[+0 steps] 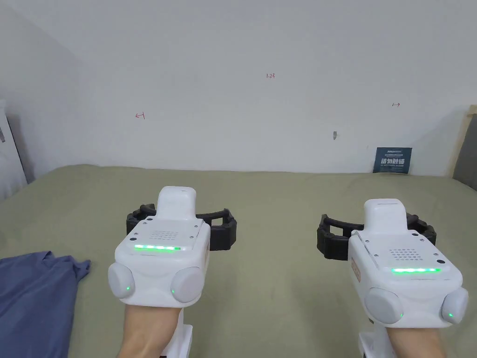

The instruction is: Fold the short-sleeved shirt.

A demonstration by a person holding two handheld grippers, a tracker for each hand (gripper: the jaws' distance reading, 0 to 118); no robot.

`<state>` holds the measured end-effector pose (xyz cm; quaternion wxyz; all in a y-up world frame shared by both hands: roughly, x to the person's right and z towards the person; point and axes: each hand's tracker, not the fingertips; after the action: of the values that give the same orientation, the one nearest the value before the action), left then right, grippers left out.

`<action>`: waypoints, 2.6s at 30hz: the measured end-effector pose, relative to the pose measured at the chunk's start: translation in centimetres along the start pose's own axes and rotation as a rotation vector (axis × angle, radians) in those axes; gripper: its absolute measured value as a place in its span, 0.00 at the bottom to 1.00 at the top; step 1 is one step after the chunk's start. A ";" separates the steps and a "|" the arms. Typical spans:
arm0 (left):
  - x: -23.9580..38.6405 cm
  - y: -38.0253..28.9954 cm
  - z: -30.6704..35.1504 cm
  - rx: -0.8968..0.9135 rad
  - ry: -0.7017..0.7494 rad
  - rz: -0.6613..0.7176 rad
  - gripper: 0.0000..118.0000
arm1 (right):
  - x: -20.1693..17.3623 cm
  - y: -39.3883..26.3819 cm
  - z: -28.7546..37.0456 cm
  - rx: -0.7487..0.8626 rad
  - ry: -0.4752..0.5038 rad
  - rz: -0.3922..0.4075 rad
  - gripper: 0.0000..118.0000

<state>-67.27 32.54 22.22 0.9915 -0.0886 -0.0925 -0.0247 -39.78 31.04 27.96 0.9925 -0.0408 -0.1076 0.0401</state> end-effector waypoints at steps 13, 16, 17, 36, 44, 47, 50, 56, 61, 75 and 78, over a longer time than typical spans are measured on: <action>0.1 0.1 0.4 -0.004 0.000 0.007 1.00 | 0.2 -0.1 0.0 -0.002 -0.003 0.000 1.00; 0.2 0.4 0.7 0.000 -0.001 0.009 1.00 | 0.1 -0.1 0.0 -0.001 -0.003 0.004 1.00; 0.2 0.4 0.8 0.000 -0.002 0.009 1.00 | 0.1 -0.1 0.0 0.000 -0.003 0.003 1.00; -0.2 0.0 0.3 -0.009 0.005 0.015 1.00 | -0.2 0.0 0.2 0.000 -0.001 0.002 1.00; -0.1 0.0 0.0 -0.011 0.000 0.020 1.00 | -0.2 0.0 0.2 0.003 -0.002 0.006 1.00; -0.1 -0.1 0.1 -0.008 0.002 0.014 1.00 | -0.1 -0.1 0.2 0.005 -0.008 0.011 1.00; -0.2 -0.1 0.1 -0.007 0.004 0.012 1.00 | 0.0 -0.2 0.1 0.005 -0.008 0.011 1.00; -0.5 -0.2 -0.3 -0.006 0.004 0.017 1.00 | -0.1 -0.1 0.1 0.004 -0.005 0.014 1.00; -0.4 -0.2 -0.2 -0.003 0.003 0.013 1.00 | -0.2 -0.1 0.1 0.006 -0.004 0.009 1.00; -0.3 0.1 0.4 0.004 -0.001 0.019 1.00 | -0.1 -0.1 0.2 0.010 -0.006 0.009 1.00; -0.2 0.1 0.4 0.005 0.002 0.014 1.00 | -0.1 -0.1 0.1 0.010 -0.005 0.008 1.00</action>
<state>-67.57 32.72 22.55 0.9919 -0.0868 -0.0911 -0.0176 -39.91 30.90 28.06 0.9923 -0.0363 -0.1097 0.0449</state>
